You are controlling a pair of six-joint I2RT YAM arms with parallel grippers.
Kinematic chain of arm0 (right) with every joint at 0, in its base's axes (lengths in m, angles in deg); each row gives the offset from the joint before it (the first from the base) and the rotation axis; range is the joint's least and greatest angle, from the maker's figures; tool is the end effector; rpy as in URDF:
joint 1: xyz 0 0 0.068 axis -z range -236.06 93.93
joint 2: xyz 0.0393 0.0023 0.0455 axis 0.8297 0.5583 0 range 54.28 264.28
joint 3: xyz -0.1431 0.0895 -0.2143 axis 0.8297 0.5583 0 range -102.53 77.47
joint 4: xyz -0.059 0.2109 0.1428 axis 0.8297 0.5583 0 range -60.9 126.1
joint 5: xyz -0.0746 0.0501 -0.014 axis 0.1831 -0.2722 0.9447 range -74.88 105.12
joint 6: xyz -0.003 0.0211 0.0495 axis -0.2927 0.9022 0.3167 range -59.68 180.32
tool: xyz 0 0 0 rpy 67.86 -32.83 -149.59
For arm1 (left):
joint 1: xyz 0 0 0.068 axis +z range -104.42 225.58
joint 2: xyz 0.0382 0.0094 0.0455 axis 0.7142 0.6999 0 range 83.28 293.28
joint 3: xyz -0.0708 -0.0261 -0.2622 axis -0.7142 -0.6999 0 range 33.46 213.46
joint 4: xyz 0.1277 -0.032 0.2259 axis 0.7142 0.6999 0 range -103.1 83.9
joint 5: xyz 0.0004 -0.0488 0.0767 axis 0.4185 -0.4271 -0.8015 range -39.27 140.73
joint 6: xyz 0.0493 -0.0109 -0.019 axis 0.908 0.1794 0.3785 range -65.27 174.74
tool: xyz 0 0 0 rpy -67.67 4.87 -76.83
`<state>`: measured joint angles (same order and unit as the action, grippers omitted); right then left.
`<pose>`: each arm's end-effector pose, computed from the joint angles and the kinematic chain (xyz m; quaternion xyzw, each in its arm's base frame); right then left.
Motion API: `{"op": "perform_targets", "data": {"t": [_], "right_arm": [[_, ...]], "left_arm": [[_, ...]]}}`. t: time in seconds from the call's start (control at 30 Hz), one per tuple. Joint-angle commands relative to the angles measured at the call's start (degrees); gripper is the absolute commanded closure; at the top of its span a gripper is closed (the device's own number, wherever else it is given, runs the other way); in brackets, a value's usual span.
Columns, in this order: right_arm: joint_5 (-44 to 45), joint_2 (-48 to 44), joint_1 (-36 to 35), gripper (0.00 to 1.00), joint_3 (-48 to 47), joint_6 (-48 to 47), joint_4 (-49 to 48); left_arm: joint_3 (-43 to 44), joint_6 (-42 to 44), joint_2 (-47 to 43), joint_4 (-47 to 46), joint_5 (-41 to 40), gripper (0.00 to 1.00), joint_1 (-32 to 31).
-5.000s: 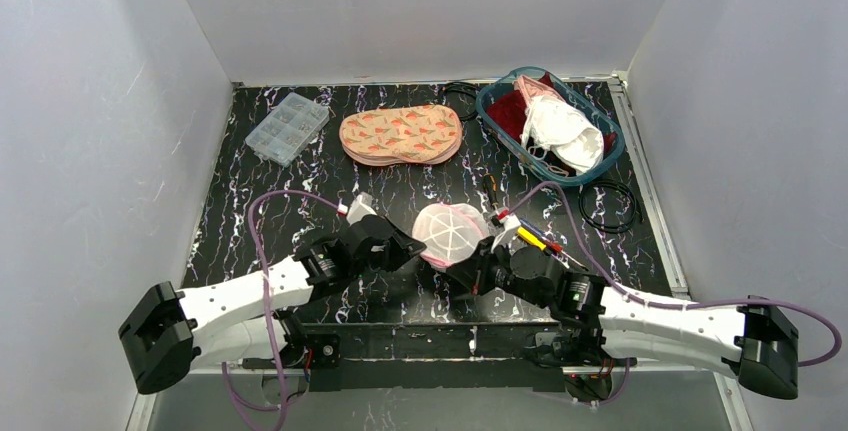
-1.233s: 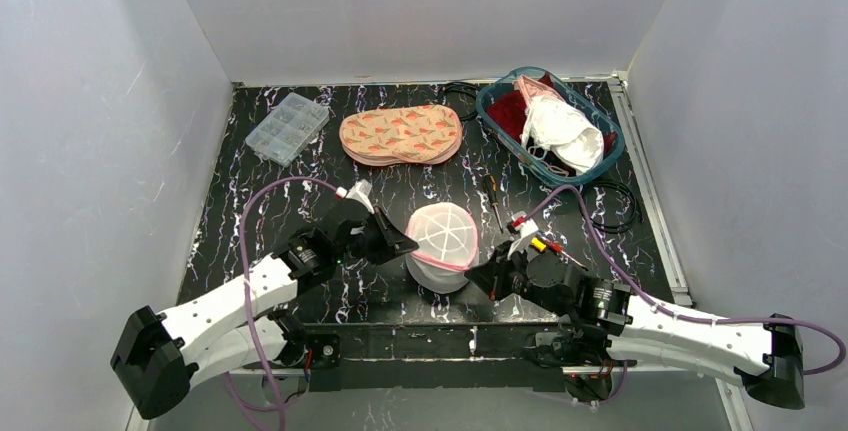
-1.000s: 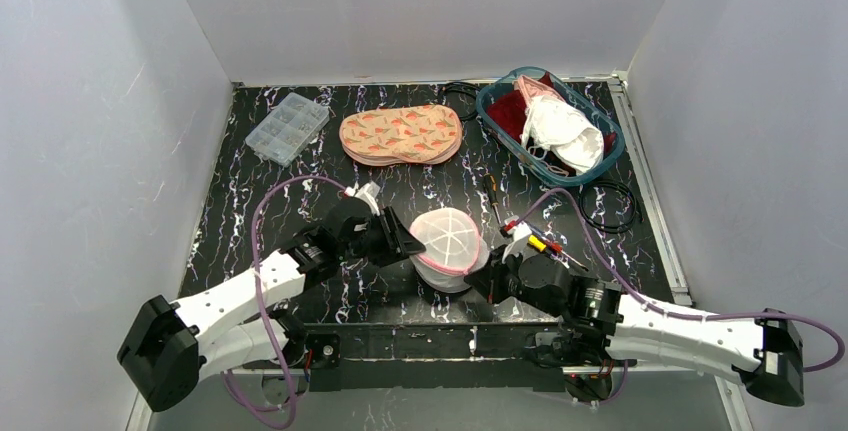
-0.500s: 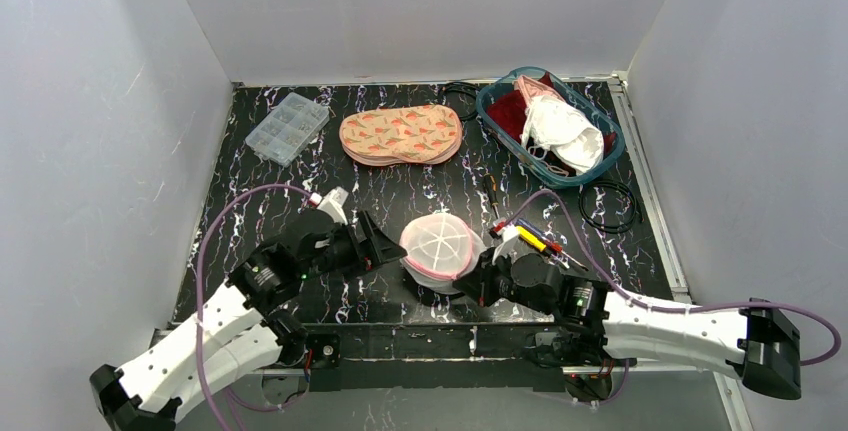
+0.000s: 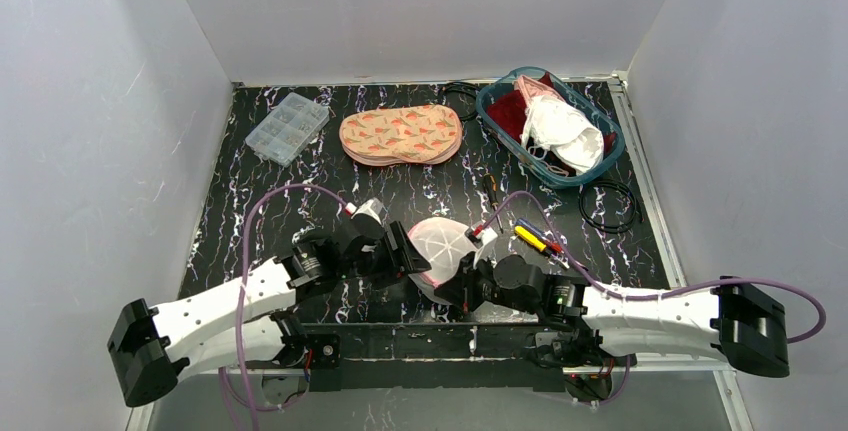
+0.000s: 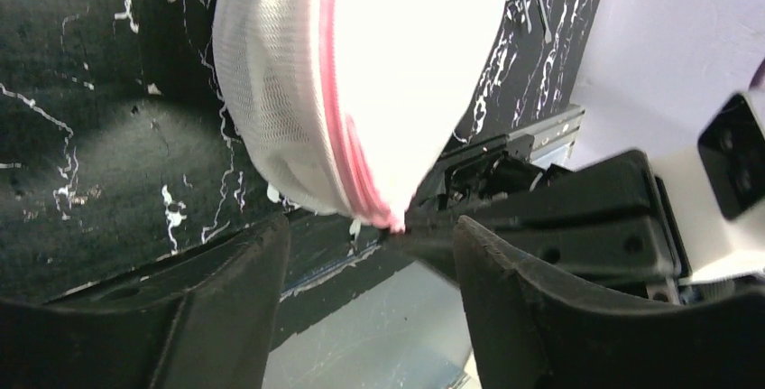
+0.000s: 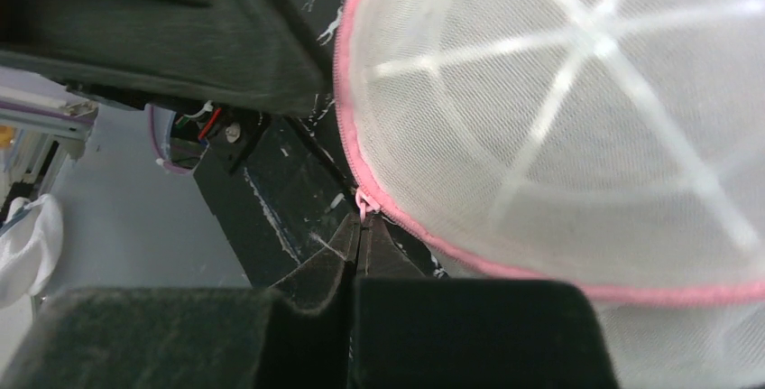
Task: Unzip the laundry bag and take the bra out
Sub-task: Unzip the laundry bag at the center of the board.
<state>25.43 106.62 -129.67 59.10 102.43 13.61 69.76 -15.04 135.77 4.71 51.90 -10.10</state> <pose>0.0622 0.1890 0.2009 -0.1688 0.7921 0.4540 0.3714 0.1134 -0.1674 0.2509 -0.1035 0.8768 -0.4215 0.2071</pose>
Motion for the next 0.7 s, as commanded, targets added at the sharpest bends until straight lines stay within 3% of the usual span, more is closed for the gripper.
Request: {"op": "perform_targets", "data": {"t": [0.0, 0.3, 0.53, 0.67], "right_arm": [[0.7, 0.5, -1.7, 0.99, -2.9, -0.5, -4.7], [1.8, -1.1, -2.8, 0.99, -2.8, -1.1, -2.9], [3.3, -3.9, -2.9, 0.99, -2.5, -1.1, 0.6], [5.0, -6.7, -2.9, 0.99, -2.8, -1.8, 4.3]], "left_arm": [[3.0, 0.1, 3.2, -2.8, -3.2, 0.39, -0.3], [3.9, 1.1, 6.6, -1.1, -6.9, 0.65, -0.2], [4.2, 1.4, 6.4, 1.1, -9.4, 0.98, -0.2], [3.8, 0.8, 4.0, 2.8, -11.5, 1.0, -0.3]]}}
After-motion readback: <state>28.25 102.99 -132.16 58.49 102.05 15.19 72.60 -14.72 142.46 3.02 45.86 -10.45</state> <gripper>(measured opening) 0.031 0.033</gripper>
